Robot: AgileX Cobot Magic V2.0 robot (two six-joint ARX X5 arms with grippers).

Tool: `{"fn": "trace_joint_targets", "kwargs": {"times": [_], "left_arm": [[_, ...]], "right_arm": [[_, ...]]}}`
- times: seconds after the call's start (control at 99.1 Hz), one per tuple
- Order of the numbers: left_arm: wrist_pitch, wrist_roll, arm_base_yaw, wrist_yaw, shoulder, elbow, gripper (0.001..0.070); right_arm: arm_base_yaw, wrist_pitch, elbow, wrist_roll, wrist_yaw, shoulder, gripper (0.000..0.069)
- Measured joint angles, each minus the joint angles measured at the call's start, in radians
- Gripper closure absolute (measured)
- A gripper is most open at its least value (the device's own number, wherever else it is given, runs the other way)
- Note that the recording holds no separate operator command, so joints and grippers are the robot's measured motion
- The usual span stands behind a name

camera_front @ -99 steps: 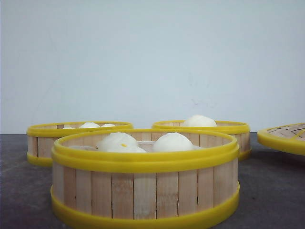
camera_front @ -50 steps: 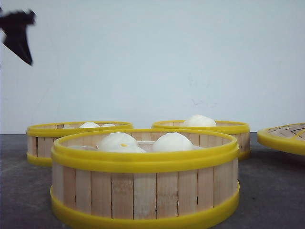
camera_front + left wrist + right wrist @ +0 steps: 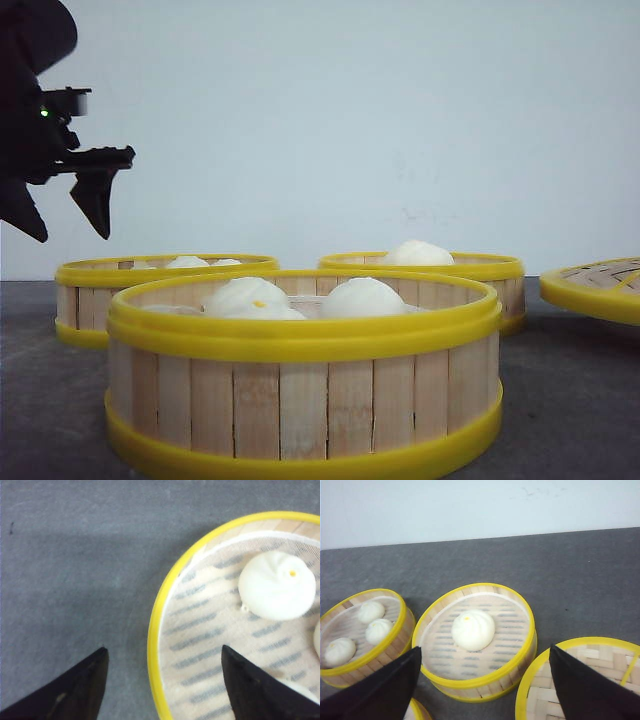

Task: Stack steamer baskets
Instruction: 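Reach the left gripper to the rim of the farther bun basket and grasp it, then lift the basket with the left gripper and lower it onto the front basket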

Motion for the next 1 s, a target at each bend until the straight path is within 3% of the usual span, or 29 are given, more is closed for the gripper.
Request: {"fn": "trace_joint_targets", "kwargs": {"times": [0.101, 0.505, 0.838, 0.999], "left_arm": [[0.000, 0.000, 0.000, 0.000, 0.029, 0.002, 0.0383], [0.003, -0.015, 0.000, 0.000, 0.096, 0.002, 0.0491], [0.013, -0.028, 0.000, -0.003, 0.128, 0.002, 0.0658], [0.014, -0.028, 0.001, -0.008, 0.128, 0.002, 0.0682]], "right_arm": [[0.004, -0.002, 0.000, 0.000, 0.003, 0.000, 0.0185], [0.004, -0.007, 0.000, 0.000, 0.007, 0.037, 0.0185], [0.010, -0.013, 0.000, 0.000, 0.007, 0.069, 0.0185], [0.010, -0.013, 0.000, 0.000, 0.007, 0.069, 0.0185]]}}
